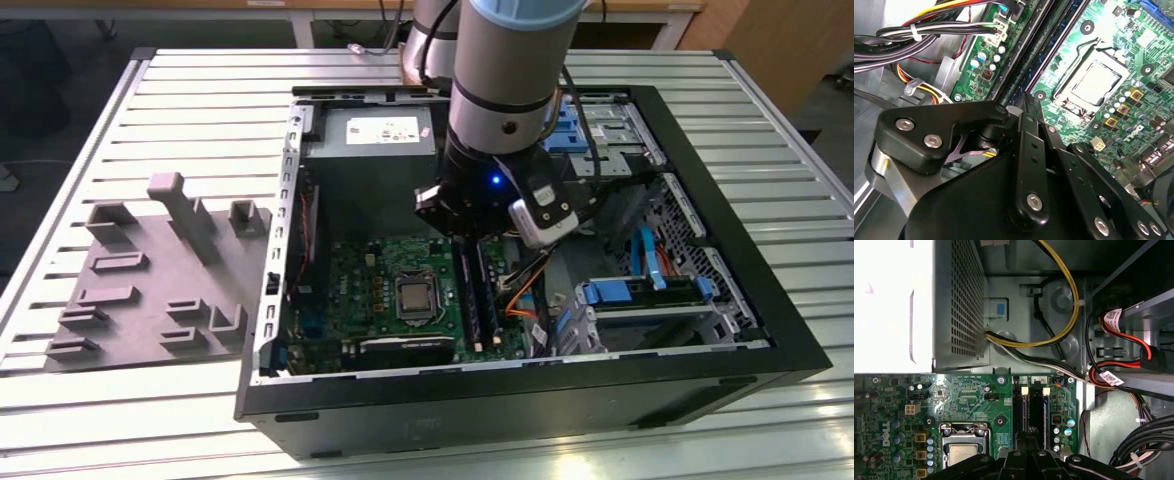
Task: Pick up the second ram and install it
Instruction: 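Press down the second ram until it locks into place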
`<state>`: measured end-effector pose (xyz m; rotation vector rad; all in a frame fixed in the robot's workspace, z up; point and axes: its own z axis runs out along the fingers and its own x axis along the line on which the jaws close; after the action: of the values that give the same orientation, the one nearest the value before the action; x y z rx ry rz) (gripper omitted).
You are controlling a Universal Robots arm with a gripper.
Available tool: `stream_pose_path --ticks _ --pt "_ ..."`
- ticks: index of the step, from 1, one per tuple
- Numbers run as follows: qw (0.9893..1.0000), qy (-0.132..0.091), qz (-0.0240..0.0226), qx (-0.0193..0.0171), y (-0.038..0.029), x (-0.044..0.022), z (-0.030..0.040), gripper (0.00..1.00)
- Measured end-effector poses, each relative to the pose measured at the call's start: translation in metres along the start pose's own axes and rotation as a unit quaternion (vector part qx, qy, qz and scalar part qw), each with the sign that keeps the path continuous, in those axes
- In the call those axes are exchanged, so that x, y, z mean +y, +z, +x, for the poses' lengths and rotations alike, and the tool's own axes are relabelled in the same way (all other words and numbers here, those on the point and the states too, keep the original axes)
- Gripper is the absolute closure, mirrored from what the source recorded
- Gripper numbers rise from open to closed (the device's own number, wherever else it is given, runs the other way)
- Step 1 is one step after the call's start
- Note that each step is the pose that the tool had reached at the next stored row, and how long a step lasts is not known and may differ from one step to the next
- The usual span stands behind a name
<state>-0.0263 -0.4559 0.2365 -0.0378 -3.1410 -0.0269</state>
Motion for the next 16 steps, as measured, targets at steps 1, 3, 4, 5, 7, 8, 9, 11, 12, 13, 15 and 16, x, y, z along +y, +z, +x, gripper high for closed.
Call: stream_pose_path --ticks 1,3,4,5,7,8,9,11,12,13,15,16 --pt "1.0 0.0 0.0 0.0 0.0 -0.0002 0.0 0.89" --pt "1.0 0.0 0.0001 0.0 0.0 -0.0012 0.0 0.89" --pt "1.0 0.0 0.0001 0.0 0.0 -0.0014 0.0 0.89" --pt "1.0 0.0 0.0001 0.0 0.0 -0.0015 -0.0001 0.89" --pt "1.0 0.0 0.0001 0.0 0.0 -0.0019 0.0 0.89" --pt "1.0 0.0 0.0001 0.0 0.0 -0.0021 -0.0001 0.89" --pt "1.0 0.0 0.0001 0.0 0.0 -0.0023 -0.0001 0.89" --pt "1.0 0.0 0.0001 0.0 0.0 -0.0029 -0.0001 0.89" --pt "1.0 0.0 0.0001 0.0 0.0 -0.0031 -0.0001 0.89" --pt "1.0 0.0 0.0001 0.0 0.0 -0.0034 -0.0001 0.89" --pt "1.0 0.0 0.0001 0.0 0.0 -0.0048 -0.0001 0.89" --pt "1.0 0.0 0.0001 0.0 -0.0001 -0.0052 -0.0001 0.89"
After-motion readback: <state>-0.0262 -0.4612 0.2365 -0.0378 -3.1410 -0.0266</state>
